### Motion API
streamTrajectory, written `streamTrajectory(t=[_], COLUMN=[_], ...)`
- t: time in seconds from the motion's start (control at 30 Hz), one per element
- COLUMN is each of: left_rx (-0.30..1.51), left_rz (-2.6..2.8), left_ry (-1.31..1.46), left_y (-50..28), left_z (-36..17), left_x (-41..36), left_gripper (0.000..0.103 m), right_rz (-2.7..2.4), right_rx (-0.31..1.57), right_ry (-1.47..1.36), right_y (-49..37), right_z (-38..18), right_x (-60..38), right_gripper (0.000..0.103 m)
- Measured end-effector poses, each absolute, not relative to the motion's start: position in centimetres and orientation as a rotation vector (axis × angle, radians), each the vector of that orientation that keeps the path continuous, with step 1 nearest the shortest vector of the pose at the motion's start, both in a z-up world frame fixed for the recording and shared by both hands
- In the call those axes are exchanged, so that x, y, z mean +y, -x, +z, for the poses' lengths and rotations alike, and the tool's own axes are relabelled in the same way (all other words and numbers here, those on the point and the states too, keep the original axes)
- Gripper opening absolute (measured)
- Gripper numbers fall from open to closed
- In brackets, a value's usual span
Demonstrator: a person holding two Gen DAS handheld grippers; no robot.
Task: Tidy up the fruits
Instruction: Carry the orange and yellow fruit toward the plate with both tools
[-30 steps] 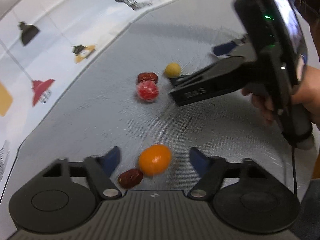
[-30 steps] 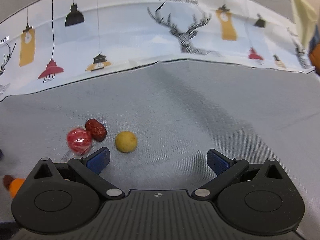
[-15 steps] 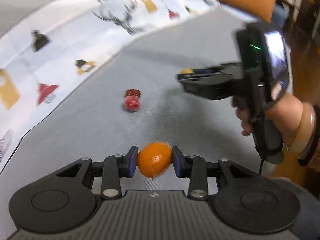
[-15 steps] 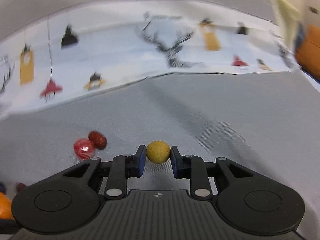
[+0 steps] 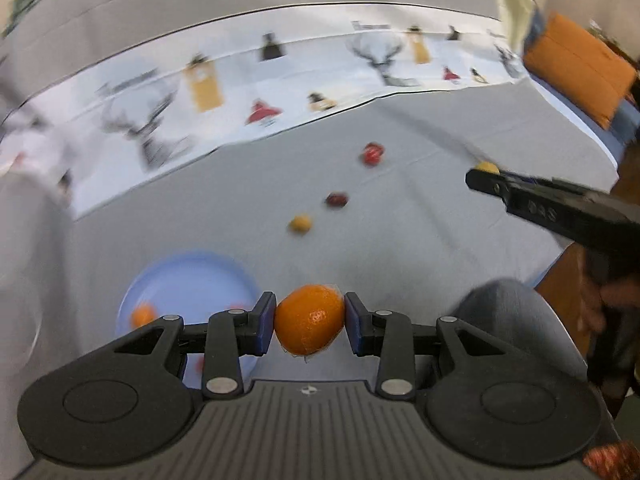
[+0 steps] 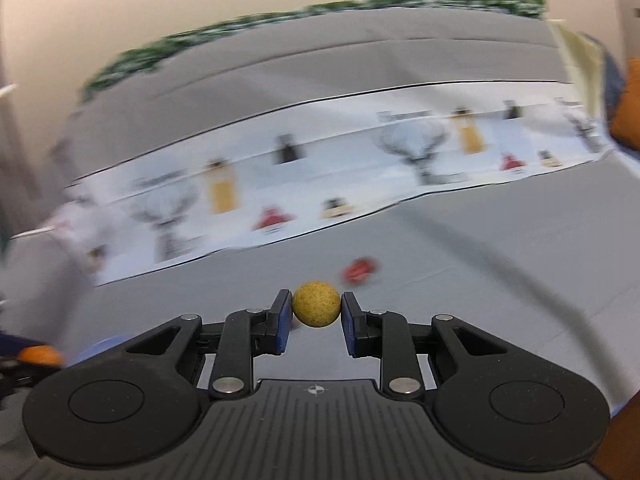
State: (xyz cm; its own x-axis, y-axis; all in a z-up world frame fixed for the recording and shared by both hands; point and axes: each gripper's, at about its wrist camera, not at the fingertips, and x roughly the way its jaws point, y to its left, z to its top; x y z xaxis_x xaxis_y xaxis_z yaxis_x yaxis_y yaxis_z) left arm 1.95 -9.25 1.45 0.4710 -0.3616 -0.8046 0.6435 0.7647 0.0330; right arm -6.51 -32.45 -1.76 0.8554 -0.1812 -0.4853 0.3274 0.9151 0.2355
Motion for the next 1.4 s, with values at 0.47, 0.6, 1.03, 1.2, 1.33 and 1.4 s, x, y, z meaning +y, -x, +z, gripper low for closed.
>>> streamTrajectory(t=[0.47, 0.6, 1.03, 1.2, 1.33, 1.4], left_rx=[0.915, 0.909, 0.874, 0.87, 0.88, 0.889], left_rz=[-0.398, -0.375, -0.317, -0.313, -0.308, -0.306], left_ry=[-0.215, -0.19, -0.139, -0.132, -0.138, -0.139], left_y=[7.9, 9.2, 11.3, 11.4, 11.2, 11.0], left_z=[2.9, 3.3, 4.7, 4.7, 4.5, 4.3], left_x=[3.4, 4.5, 6.9, 7.4, 7.3, 7.4], left_gripper=[0.04, 0.04, 0.041, 0.041, 0.041, 0.041], right_rz=[0.052, 0.067, 0.078, 0.084, 0.087, 0.088], right_rx=[0.509, 0.5, 0.469, 0.48, 0.487, 0.493], right_ry=[-0.126, -0.068, 0.001, 0.014, 0.026, 0.029], right_y=[14.0, 15.7, 17.7, 17.6, 17.5, 17.3], right_z=[2.5, 3.3, 4.7, 4.7, 4.6, 4.5], right_x=[-15.4, -13.5, -10.5, -10.1, -9.9, -9.7], right_gripper=[0.027, 0.027, 0.027, 0.027, 0.027, 0.027])
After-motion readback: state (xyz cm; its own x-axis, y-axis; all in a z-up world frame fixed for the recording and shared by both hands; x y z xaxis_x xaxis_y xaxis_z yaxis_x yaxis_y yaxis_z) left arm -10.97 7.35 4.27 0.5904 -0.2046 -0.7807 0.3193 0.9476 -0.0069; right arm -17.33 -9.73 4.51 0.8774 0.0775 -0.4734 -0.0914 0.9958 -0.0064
